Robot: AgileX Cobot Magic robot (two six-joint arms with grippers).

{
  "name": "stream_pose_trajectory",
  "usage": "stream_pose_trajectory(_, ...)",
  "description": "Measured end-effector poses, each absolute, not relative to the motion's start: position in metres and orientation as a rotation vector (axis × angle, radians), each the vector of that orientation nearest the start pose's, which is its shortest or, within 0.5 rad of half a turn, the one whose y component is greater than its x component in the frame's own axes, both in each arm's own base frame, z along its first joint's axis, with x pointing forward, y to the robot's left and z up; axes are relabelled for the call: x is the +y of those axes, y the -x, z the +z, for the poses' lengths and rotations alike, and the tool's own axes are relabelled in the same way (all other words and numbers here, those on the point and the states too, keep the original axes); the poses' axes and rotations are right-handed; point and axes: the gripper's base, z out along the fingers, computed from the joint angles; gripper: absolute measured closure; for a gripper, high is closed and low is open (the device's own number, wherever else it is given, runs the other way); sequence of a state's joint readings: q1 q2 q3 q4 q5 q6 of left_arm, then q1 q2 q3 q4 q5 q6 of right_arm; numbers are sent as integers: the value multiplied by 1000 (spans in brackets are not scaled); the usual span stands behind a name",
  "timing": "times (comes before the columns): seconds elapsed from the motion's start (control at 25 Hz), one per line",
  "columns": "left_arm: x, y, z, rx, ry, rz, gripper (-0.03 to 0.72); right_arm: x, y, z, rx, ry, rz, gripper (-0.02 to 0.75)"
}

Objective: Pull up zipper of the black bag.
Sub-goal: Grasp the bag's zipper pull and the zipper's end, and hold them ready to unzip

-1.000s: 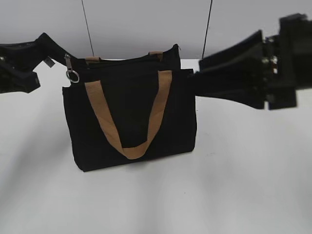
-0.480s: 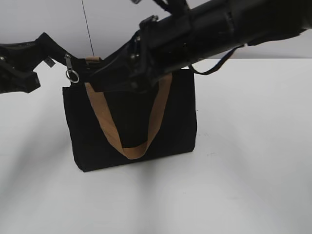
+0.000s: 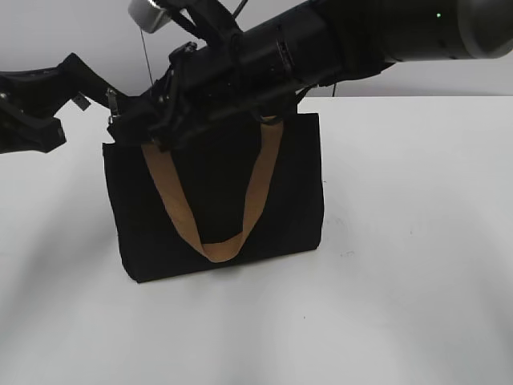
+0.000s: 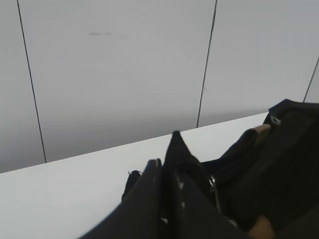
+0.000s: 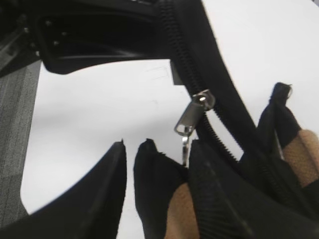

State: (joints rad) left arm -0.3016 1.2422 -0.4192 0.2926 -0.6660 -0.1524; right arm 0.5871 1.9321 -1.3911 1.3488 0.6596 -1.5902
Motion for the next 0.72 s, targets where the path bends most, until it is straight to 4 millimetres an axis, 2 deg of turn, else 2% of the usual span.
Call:
stream_pose_trajectory(0.16, -85, -220, 243, 1608, -450, -316, 684, 285, -334, 236, 1806, 1216, 841, 420)
stream_pose_trajectory(0.4, -85, -220, 243, 1608, -450, -316, 684, 288, -336, 226, 1840, 1164, 900, 428)
stream_pose_trajectory(0.72, -85, -220, 243, 1608, -450, -316, 684, 288, -338, 226, 1846, 1143, 902, 522)
